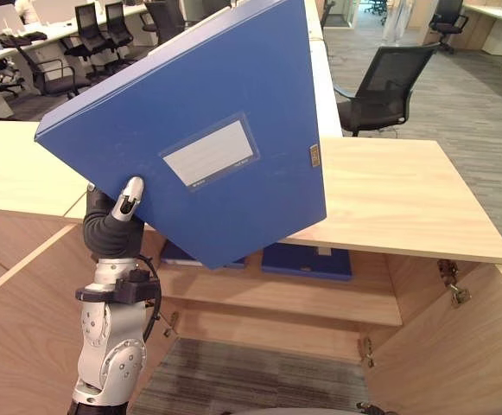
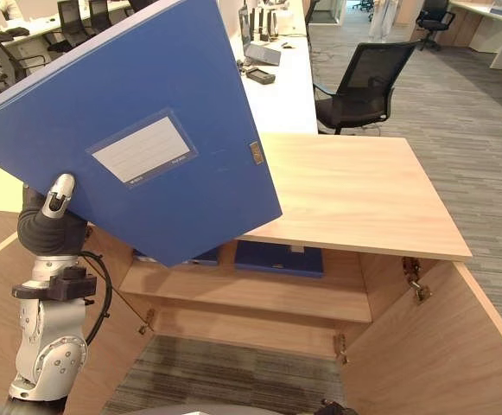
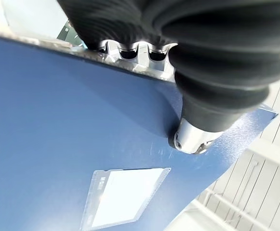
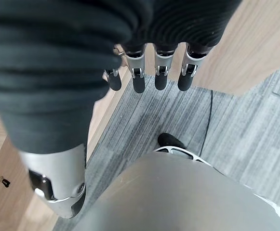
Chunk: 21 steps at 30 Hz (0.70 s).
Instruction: Put the empty folder in the office cabinet
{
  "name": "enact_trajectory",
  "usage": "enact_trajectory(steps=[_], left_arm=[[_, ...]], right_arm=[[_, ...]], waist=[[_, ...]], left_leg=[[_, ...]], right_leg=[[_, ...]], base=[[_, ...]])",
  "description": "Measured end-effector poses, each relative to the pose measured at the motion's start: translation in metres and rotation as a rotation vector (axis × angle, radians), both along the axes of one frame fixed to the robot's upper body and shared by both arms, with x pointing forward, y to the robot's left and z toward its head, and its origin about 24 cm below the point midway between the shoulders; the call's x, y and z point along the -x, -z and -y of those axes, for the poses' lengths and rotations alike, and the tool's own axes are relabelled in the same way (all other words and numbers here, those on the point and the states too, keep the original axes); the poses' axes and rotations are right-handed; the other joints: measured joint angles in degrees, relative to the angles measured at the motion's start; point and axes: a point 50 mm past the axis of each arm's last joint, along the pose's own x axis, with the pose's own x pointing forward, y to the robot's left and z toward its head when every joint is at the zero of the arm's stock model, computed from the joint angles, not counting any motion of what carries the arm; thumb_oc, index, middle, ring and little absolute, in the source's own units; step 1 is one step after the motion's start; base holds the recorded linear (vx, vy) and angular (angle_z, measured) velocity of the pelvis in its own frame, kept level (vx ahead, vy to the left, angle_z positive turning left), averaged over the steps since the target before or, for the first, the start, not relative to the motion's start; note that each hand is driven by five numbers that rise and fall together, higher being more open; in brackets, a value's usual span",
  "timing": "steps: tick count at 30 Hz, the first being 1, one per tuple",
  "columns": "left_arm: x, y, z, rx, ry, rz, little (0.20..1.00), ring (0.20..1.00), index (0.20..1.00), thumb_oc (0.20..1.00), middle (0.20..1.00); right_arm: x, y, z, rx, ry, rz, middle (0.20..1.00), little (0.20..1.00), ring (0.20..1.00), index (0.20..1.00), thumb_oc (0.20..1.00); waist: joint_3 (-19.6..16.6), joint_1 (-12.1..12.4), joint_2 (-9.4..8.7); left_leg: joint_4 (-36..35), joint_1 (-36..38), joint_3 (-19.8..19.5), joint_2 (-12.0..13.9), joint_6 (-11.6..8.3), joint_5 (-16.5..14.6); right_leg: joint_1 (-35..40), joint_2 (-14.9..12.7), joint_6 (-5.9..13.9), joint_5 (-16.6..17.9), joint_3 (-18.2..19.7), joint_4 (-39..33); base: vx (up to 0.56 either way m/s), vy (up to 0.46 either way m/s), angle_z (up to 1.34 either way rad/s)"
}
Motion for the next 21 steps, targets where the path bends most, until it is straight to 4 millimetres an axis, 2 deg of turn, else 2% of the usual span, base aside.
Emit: enact_trajectory(steps=[3,6,10,12,13,21], left_arm=[[-0.003,0.007,-0.003,0.105,-0.001,-0.006,0.200,0.200,0.200,0.200,0.200],[-0.005,0.015,-0.005,0.135,-0.003,-0.031,0.200,0.200,0.200,0.200,0.200],[-0.005,0.041,-0.013,0.197,-0.032,-0.149,0.200,0.200,0.200,0.200,0.200],[0.003,0.069,-0.021,0.227,-0.075,-0.281,0.200,0.200,0.200,0.200,0.200],[0.006,0.075,-0.021,0.236,-0.082,-0.309,0.200,0.200,0.200,0.200,0.200],[0.014,0.094,-0.028,0.266,-0.125,-0.410,0.200,0.200,0.200,0.200,0.200]], right_arm=[[0.000,0.000,0.000,0.001,-0.001,0.000,1.000,1.000,1.000,1.000,1.000],[0.000,0.000,0.001,0.002,-0.001,0.000,1.000,1.000,1.000,1.000,1.000],[-0.001,0.000,0.001,0.003,0.001,0.003,1.000,1.000,1.000,1.000,1.000],[-0.001,-0.001,0.002,0.003,0.009,0.004,1.000,1.000,1.000,1.000,1.000],[-0.001,-0.001,0.002,0.002,0.012,0.005,1.000,1.000,1.000,1.000,1.000],[-0.002,-0.001,0.004,0.006,0.018,0.009,1.000,1.000,1.000,1.000,1.000]], waist=[[0.08,0.18,0.09],[0.43,0.34,0.12],[0.86,0.39,0.21],[1.01,0.41,0.28],[1.08,0.43,0.28],[1.59,0.61,0.78]], left_leg=[[0.00,0.02,-0.12,-0.01,0.00,0.00],[0.00,0.01,-0.21,-0.03,0.00,0.00],[0.00,0.03,-0.30,-0.01,0.00,0.00],[0.00,0.16,-0.34,-0.02,0.01,-0.01],[0.00,0.16,-0.37,-0.01,0.01,-0.01],[0.00,0.16,-0.86,0.01,0.02,-0.02]], right_leg=[[0.08,-0.02,-0.01,0.00,-0.11,0.00],[0.13,0.01,-0.03,-0.02,-0.24,0.00],[0.19,0.02,-0.05,-0.07,-0.34,0.00],[0.35,-0.01,-0.08,-0.19,-0.39,0.00],[0.36,-0.01,-0.10,-0.21,-0.44,-0.01],[0.63,0.00,-0.12,-0.25,-0.90,0.00]], base=[[0.00,0.000,0.00],[0.00,0.000,0.00],[0.00,0.000,0.00],[0.00,0.000,0.00],[0.00,0.000,0.00],[0.00,0.003,0.02]])
